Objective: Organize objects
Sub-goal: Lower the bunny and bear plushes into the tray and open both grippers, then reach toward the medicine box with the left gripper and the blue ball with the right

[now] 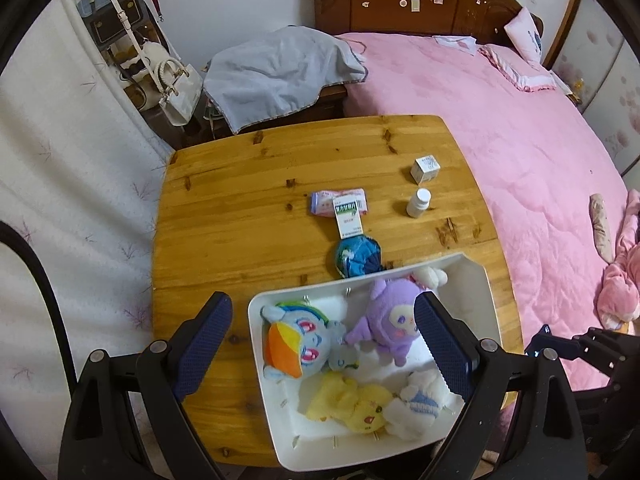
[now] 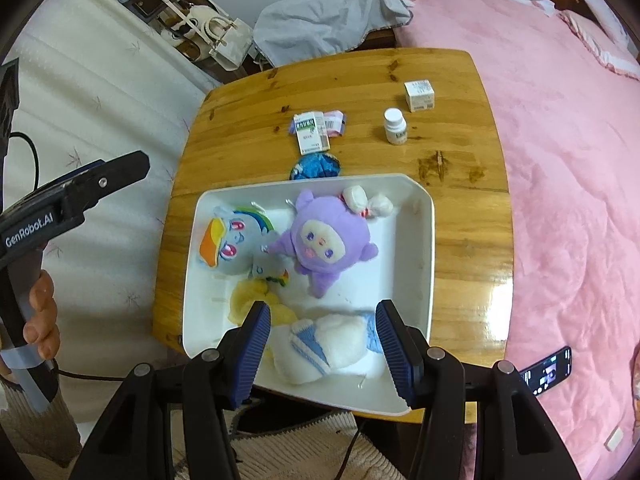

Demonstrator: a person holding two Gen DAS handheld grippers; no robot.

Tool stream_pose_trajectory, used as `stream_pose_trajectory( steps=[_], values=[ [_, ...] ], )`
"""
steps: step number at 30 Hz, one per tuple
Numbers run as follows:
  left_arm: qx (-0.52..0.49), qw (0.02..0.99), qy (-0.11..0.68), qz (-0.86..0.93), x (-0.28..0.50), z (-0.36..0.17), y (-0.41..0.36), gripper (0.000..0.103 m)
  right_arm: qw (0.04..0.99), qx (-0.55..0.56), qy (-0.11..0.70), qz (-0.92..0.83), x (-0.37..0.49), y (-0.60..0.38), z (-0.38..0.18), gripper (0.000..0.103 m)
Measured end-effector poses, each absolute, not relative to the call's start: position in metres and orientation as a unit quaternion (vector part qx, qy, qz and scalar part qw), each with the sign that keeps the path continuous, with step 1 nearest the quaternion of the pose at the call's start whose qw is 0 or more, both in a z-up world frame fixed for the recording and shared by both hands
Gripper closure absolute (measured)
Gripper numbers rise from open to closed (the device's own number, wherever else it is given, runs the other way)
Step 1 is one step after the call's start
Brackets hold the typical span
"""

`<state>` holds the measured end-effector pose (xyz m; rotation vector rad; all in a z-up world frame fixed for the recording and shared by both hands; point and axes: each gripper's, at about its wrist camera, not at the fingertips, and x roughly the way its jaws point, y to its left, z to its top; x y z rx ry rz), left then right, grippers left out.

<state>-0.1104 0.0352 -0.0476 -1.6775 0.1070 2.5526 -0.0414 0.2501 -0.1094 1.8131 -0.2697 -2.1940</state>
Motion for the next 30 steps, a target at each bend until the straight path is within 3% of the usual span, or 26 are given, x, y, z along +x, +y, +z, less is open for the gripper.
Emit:
stream_pose_trajectory(
  steps=[4, 7, 16, 30],
  values=[
    [-0.555, 0.049, 0.029, 0.83, -0.13, -0.054, 0.037, 0.009, 0.143, 0.626, -0.094, -0.761, -0.058, 0.243, -0.112, 0.047],
    [-0.56, 0.054, 0.025, 0.826, -0.145, -0.061, 0.04, 0.009, 0.143, 0.623, -0.103, -0.762, -0.072, 0.24, -0.114, 0.036],
    [-0.576, 0.057, 0.027, 0.815, -0.188, -0.089, 0.046, 0.007, 0.132, 0.616, -0.094, -0.771, -0.121, 0.231, -0.125, 0.031],
    [-0.632, 0.039, 0.002, 0.774, -0.243, -0.164, 0.049, 0.004, 0.127, 0.624, -0.119, -0.762, -0.179, 0.226, -0.184, 0.03]
  ],
)
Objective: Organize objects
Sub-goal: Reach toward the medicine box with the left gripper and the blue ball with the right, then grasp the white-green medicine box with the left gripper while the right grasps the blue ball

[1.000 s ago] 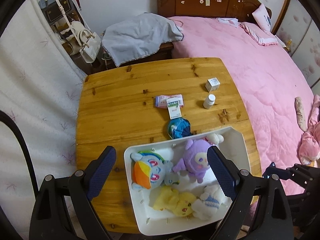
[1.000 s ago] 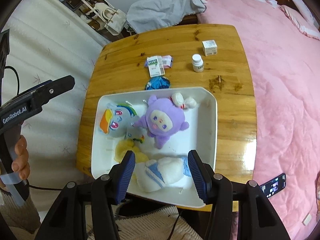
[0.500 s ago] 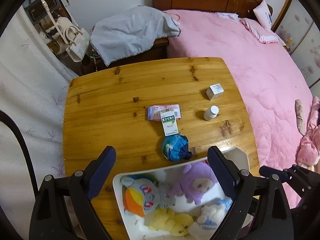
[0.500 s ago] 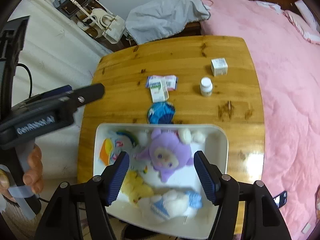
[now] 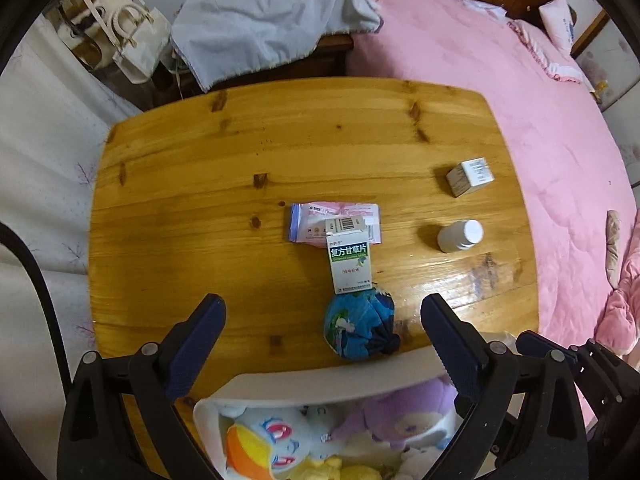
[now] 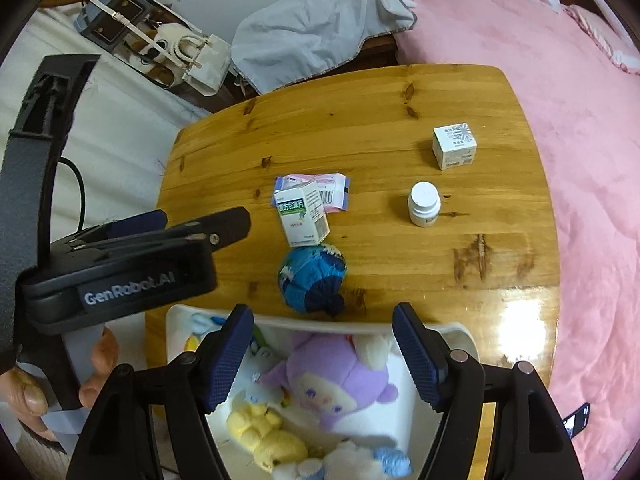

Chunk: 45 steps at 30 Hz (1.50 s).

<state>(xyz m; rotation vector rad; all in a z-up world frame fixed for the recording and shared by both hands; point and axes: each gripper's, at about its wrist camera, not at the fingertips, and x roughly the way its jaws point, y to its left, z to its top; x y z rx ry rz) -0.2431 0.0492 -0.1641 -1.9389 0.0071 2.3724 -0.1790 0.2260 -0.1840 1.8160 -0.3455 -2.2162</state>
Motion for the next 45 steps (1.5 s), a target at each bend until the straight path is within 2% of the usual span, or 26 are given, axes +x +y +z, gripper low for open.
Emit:
stream_pose_trajectory(
  steps=[19, 27, 30, 33, 35, 36, 37, 38, 45],
  values=[
    [-0.696, 0.018, -0.026, 0.717, -0.276, -0.248, 0.05, 0.004, 0.125, 0.667, -0.146, -0.72, -0.208, 0.209, -0.264, 0.03],
    [-0.711, 0.018, -0.046, 0.701, -0.282, -0.269, 0.042, 0.008, 0.129, 0.677, -0.155, -0.708, -0.213, 0.21, -0.281, 0.03],
    [-0.714, 0.021, -0.044, 0.698, -0.283, -0.275, 0.041, 0.013, 0.132, 0.682, -0.155, -0.702, -0.214, 0.208, -0.286, 0.03],
    [-0.719, 0.023, -0.05, 0.692, -0.284, -0.282, 0.038, 0.028, 0.14, 0.689, -0.149, -0.696, -0.217, 0.206, -0.291, 0.03],
    [-0.724, 0.028, -0.059, 0.687, -0.283, -0.287, 0.035, 0.049, 0.145, 0.69, -0.147, -0.693, -0.217, 0.206, -0.293, 0.03],
    [-0.723, 0.028, -0.058, 0.688, -0.282, -0.287, 0.034, 0.051, 0.147, 0.691, -0.146, -0.692, -0.217, 0.204, -0.294, 0.03],
    [-0.719, 0.03, -0.056, 0.693, -0.282, -0.286, 0.033, 0.061, 0.147, 0.692, -0.145, -0.692, -0.218, 0.203, -0.295, 0.03],
    [-0.717, 0.034, -0.056, 0.694, -0.281, -0.286, 0.031, 0.065, 0.147, 0.692, -0.144, -0.692, -0.219, 0.202, -0.296, 0.03],
    [-0.699, 0.018, -0.076, 0.711, -0.274, -0.275, 0.008, 0.065, 0.149, 0.695, -0.124, -0.692, -0.222, 0.192, -0.3, 0.03]
  ],
)
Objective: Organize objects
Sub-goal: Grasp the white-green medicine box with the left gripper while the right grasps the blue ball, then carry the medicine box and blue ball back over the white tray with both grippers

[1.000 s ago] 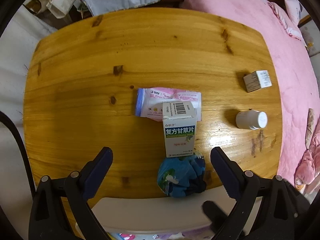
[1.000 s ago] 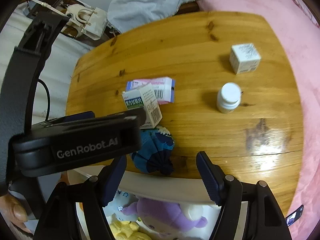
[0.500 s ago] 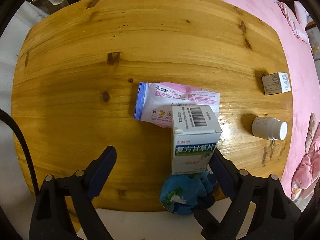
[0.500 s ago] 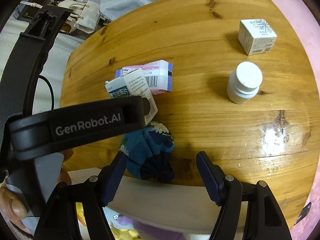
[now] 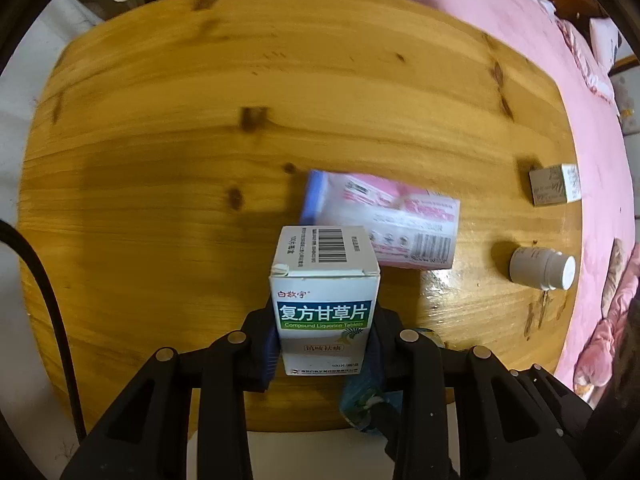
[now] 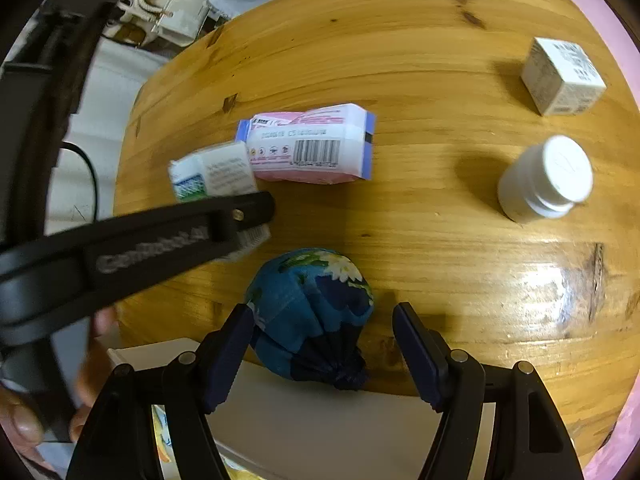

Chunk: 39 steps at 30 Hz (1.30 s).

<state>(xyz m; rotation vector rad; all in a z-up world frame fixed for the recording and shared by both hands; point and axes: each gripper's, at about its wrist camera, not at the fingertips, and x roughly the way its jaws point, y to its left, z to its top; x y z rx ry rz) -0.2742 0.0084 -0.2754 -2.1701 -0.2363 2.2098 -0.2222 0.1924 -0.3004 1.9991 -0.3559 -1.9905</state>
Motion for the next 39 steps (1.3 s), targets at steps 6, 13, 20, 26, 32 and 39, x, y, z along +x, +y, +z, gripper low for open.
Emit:
stream_pose_trajectory(
  steps=[6, 13, 20, 26, 32, 39],
  values=[
    [-0.68, 0.011, -0.101, 0.726, -0.265, -0.255, -0.014, 0.065, 0.144, 0.702, -0.102, -0.69, -0.225, 0.181, -0.305, 0.03],
    [-0.662, 0.016, -0.112, 0.741, -0.264, -0.223, -0.019, 0.065, 0.154, 0.695, -0.056, -0.7, -0.222, 0.157, -0.305, 0.042],
    [-0.647, 0.021, -0.113, 0.754, -0.245, -0.192, -0.01, 0.065, 0.153, 0.674, -0.049, -0.721, -0.211, 0.152, -0.293, 0.068],
    [-0.63, 0.025, -0.115, 0.768, -0.222, -0.163, -0.02, 0.065, 0.131, 0.64, -0.094, -0.751, -0.198, 0.18, -0.263, 0.068],
    [-0.613, 0.032, -0.114, 0.781, -0.198, -0.133, -0.018, 0.065, 0.117, 0.592, -0.123, -0.788, -0.18, 0.204, -0.211, 0.072],
    [-0.596, 0.046, -0.095, 0.796, -0.165, -0.104, 0.0, 0.065, 0.123, 0.544, -0.135, -0.819, -0.157, 0.198, -0.158, 0.072]
  ],
)
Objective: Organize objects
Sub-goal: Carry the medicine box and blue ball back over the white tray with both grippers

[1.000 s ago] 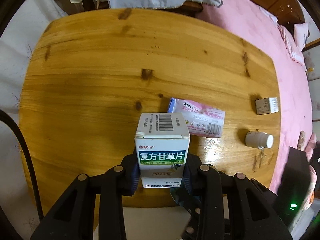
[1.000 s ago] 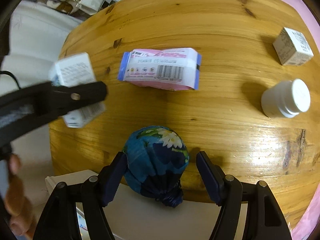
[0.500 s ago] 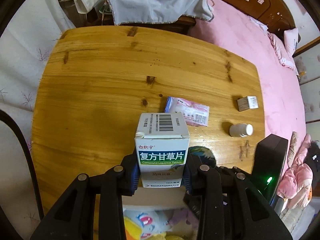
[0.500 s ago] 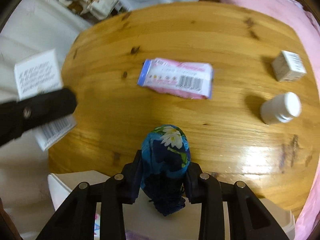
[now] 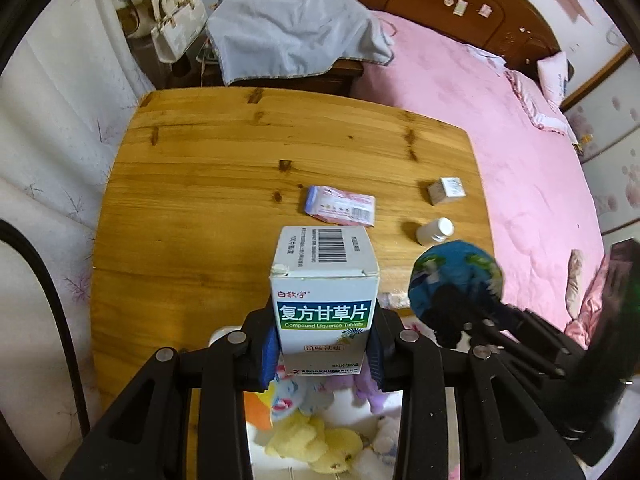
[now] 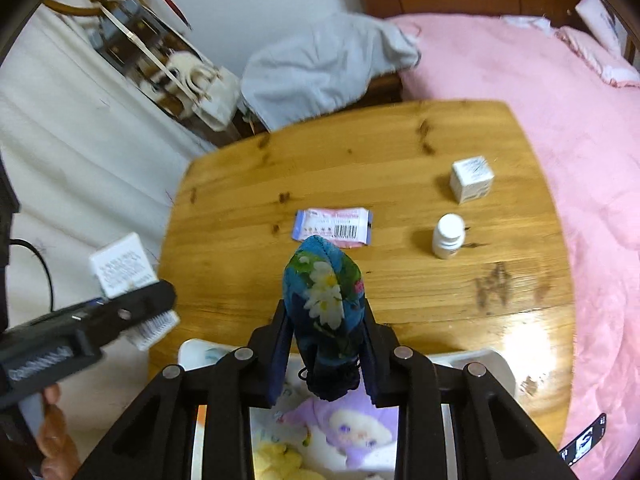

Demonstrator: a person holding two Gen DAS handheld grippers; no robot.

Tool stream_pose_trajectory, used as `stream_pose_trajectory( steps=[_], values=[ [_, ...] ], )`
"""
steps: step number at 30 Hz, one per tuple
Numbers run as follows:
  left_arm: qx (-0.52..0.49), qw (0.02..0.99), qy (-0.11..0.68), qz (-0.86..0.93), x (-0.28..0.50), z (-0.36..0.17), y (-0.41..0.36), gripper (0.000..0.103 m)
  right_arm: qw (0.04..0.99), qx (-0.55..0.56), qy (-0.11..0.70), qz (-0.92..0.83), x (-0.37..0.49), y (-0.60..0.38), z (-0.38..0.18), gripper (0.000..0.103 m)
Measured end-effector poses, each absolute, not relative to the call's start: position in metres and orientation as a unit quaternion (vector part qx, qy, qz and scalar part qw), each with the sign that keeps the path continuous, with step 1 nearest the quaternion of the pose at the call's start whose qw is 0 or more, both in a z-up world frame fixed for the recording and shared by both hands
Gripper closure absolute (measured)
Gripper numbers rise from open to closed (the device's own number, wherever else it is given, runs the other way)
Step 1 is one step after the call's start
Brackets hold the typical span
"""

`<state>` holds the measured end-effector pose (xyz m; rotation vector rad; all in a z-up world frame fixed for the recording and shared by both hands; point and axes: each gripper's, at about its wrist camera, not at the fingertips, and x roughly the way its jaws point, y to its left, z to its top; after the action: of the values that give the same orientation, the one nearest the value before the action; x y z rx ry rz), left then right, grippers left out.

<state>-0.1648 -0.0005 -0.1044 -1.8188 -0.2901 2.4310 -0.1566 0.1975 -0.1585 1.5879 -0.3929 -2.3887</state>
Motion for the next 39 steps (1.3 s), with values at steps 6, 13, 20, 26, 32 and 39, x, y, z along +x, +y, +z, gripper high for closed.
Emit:
stream_pose_trajectory(
  steps=[6, 13, 20, 26, 32, 39],
  values=[
    [-0.582, 0.052, -0.079, 0.808, -0.136, -0.085, 0.015, 0.065, 0.134, 0.514, -0.132, -0.837, -0.124, 0.213, -0.116, 0.072],
    [-0.579, 0.057, -0.07, 0.811, -0.107, -0.078, 0.031, 0.065, 0.143, 0.492, -0.121, -0.85, -0.086, 0.225, -0.092, 0.072],
    [-0.573, 0.061, -0.051, 0.816, -0.079, -0.072, 0.05, 0.065, 0.14, 0.477, -0.1, -0.862, -0.055, 0.233, -0.082, 0.072],
    [-0.57, 0.06, -0.023, 0.819, -0.06, -0.073, 0.065, 0.065, 0.127, 0.476, -0.085, -0.866, -0.038, 0.239, -0.084, 0.072],
    [-0.575, 0.056, 0.001, 0.816, -0.047, -0.08, 0.077, 0.065, 0.114, 0.487, -0.08, -0.862, -0.029, 0.247, -0.096, 0.072],
    [-0.572, 0.048, 0.034, 0.818, -0.036, -0.085, 0.087, 0.065, 0.113, 0.51, -0.052, -0.851, -0.024, 0.242, -0.111, 0.072]
  ],
)
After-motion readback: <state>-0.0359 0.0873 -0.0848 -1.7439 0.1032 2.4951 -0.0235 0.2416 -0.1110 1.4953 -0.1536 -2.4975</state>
